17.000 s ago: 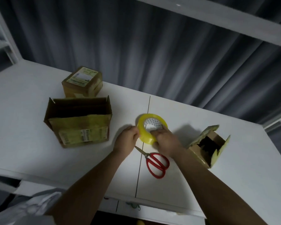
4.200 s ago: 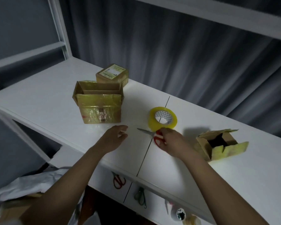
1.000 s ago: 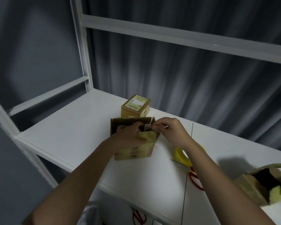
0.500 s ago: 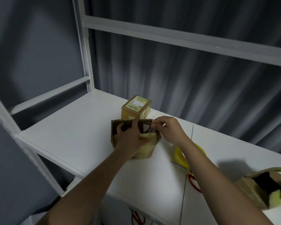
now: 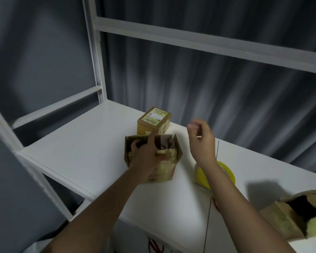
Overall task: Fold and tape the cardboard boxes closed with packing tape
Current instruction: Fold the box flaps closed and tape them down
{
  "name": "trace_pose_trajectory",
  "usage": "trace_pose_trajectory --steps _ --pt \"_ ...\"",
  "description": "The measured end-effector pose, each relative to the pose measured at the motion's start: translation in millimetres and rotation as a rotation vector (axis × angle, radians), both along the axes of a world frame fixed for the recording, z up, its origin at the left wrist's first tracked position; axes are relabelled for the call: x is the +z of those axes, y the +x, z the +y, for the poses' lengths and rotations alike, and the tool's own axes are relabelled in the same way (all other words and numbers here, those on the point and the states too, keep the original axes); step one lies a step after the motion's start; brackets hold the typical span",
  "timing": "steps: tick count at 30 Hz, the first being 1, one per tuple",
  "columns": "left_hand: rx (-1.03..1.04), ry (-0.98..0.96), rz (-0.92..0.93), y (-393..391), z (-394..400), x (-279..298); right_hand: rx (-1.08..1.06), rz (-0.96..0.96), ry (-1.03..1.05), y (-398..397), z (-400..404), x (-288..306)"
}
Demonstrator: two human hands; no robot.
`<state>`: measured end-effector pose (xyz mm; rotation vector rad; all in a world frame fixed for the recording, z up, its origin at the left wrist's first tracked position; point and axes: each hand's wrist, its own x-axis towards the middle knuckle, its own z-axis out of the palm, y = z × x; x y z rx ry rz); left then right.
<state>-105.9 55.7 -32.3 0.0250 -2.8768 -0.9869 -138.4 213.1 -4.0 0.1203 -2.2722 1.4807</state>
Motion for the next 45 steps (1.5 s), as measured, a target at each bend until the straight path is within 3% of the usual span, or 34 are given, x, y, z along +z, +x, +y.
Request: trace_pose_trajectory --steps 2,6,11,13,17,24,27,31,37,39,41,45 --pt "-0.053 -0.016 -0.068 3 -1 9 0.117 -0.044 -0.216 21 2 -13" --pt "-0.182 -0.056 -0.185 3 -10 15 0.230 -0.205 -0.376 43 -9 -38" --pt "-0.126 0.053 -0.251 -2 -13 1 0.224 -0.090 -0.051 43 -29 -59" --pt "-0.104 0.129 -0.263 0 -9 0 0.176 -0.110 -0.152 45 -28 -65" --pt "-0.139 0.105 -0.268 2 -10 3 0.220 -0.136 -0.292 57 -32 -79" --pt "-0.125 -0.035 -0.218 7 -10 1 0.210 -0.079 -0.239 63 -35 -93" --pt "-0.108 0.039 -0.267 3 -10 -2 0.213 -0.093 -0.221 64 -36 -89" --pt "-0.130 0.006 -0.245 2 -10 -4 0.137 -0.156 -0.330 69 -36 -98" --pt "-0.173 -0.018 -0.182 -2 -13 -7 0.188 -0.284 -0.494 63 -28 -100" --pt "-0.168 -0.018 -0.153 -5 -13 -9 0.176 -0.330 -0.440 60 -26 -101" --pt "-0.165 -0.013 -0.122 -4 -14 -10 0.136 -0.307 -0.198 61 -25 -102" --pt "-0.137 -0.016 -0.069 0 -15 -15 0.013 0.156 0.268 65 -14 -74"
